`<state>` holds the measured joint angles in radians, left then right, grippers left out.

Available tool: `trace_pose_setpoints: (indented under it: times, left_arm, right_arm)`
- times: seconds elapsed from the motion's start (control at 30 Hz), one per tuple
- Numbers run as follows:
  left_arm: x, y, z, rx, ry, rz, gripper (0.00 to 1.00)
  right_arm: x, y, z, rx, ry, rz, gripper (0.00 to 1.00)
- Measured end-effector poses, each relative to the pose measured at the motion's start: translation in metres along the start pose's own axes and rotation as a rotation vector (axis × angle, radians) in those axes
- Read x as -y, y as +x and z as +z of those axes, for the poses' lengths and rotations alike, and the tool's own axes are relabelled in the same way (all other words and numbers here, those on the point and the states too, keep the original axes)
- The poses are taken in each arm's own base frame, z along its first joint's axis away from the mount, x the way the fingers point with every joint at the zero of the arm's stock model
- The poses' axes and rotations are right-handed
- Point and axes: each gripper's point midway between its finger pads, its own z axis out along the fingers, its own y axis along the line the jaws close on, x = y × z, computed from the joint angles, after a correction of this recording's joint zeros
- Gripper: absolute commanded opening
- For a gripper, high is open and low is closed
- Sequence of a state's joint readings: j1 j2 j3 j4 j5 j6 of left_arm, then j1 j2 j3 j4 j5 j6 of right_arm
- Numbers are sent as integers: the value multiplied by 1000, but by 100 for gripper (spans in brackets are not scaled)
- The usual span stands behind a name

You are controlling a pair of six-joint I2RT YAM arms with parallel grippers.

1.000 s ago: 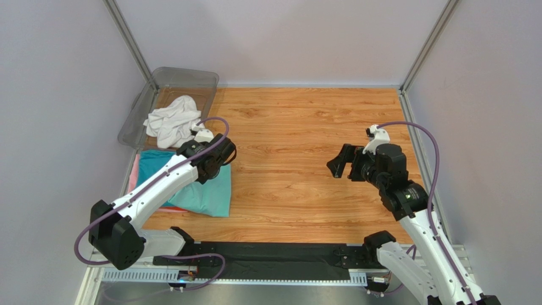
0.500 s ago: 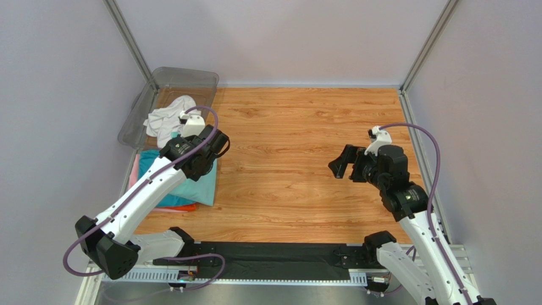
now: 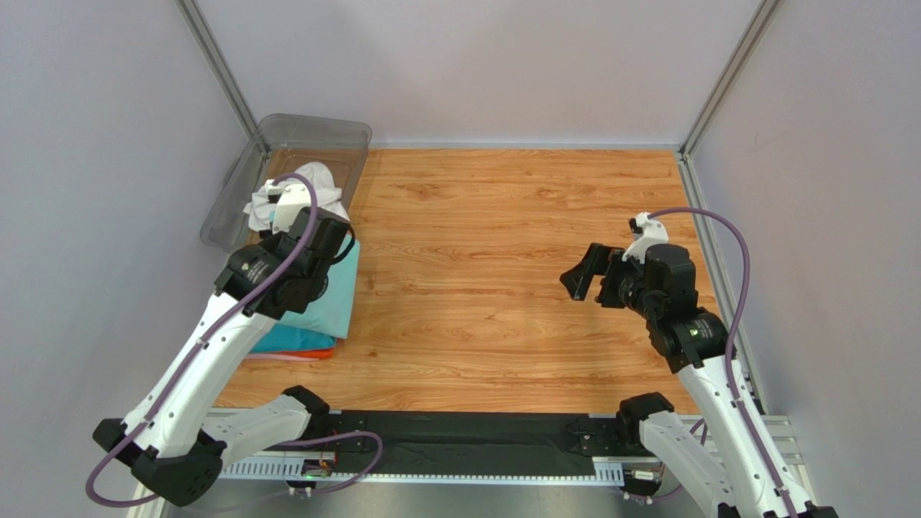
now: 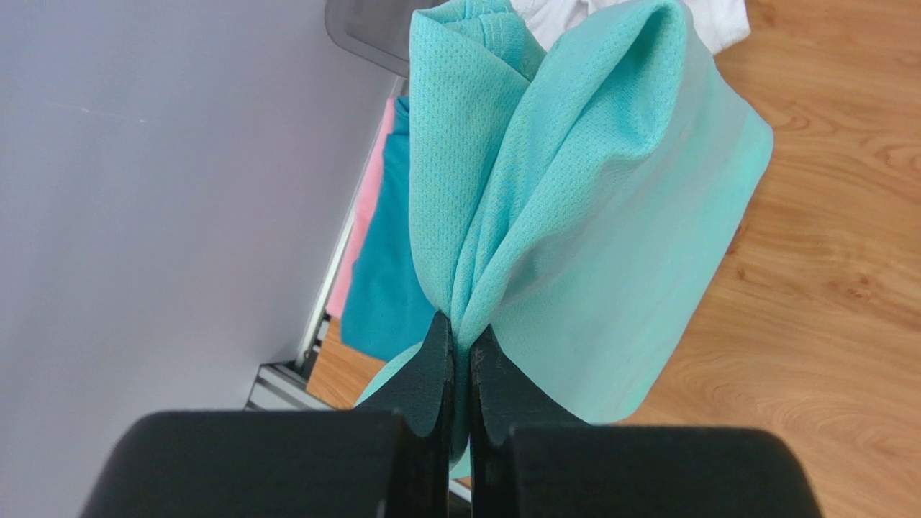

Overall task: Fold and stack the t-shirts
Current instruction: Neatly place the folded tshirt to the corner

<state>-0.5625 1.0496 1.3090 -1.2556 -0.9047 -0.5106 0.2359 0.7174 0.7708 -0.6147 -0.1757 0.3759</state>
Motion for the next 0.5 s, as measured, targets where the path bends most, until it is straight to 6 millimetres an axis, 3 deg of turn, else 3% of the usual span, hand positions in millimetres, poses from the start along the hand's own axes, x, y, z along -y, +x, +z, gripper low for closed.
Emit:
trace_pose_setpoints:
  times: [0.27, 0.5]
  left_arm:
    - [-27, 5, -4, -21, -5, -95, 0]
    - [-44, 40, 30, -178, -142, -76, 0]
  right_arm:
    - [3, -1, 0, 4, 5, 9, 100]
    - [5, -1, -1, 5, 8, 16, 100]
